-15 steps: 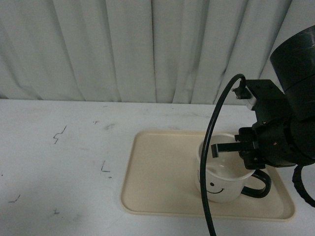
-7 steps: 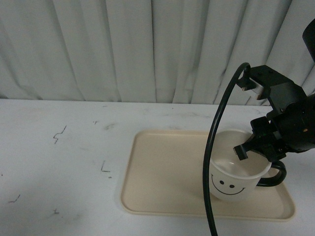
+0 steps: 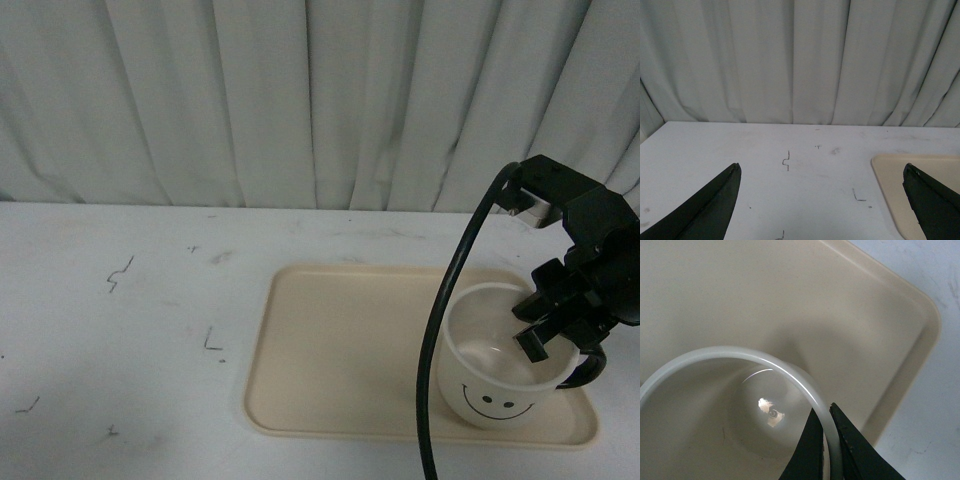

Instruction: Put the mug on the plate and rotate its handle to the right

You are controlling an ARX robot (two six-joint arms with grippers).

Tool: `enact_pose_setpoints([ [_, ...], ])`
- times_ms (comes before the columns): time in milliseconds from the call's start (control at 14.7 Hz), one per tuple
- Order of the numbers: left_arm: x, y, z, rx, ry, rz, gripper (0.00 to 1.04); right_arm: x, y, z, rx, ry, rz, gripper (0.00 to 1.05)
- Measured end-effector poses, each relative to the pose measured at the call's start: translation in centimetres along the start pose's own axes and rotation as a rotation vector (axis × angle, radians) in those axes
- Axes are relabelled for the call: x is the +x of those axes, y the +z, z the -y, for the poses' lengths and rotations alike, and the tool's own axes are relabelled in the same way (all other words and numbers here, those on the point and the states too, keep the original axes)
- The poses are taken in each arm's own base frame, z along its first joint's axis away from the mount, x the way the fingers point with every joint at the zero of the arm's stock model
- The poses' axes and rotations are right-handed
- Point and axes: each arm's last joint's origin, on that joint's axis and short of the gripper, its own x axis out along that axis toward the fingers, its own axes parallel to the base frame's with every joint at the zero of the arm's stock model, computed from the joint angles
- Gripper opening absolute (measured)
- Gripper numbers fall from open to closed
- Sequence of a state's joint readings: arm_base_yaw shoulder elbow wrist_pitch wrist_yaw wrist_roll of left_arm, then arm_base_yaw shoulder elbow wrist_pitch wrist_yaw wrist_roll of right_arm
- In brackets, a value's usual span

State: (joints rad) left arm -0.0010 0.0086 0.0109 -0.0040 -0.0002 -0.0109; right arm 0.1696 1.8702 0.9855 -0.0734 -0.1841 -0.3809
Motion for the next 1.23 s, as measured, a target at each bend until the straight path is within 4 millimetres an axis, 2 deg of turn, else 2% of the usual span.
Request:
enact_pose_setpoints([
  [204,0.0,0.0,0.0,0.0,0.0,0.0,0.98,0.5,0.1,0.2,-0.057,0.013,0.006,0.04],
  [613,0.0,0.0,0.0,0.0,0.0,0.0,0.98,1.8,1.3,1.1,-0.06,0.019,0.023,0.05],
  [953,0.0,0.0,0.0,0.0,0.0,0.0,0.98,1.1,1.4,2.0,-0.041,0.044,0.054,0.66],
  [1090,0.0,0.0,0.0,0.0,0.0,0.0,0.98,-1.2,2.6,2.7,-0.049,0.041,0.178,0.91],
  [1158,0.0,0.0,0.0,0.0,0.0,0.0,0.98,-3.0,3.0,2.7,-0.05,0.06,0.266,1.0],
  [1226,0.0,0.0,0.0,0.0,0.0,0.0,0.98,-5.0,3.3,2.2,-0.068,0.087,0.337,0.97],
])
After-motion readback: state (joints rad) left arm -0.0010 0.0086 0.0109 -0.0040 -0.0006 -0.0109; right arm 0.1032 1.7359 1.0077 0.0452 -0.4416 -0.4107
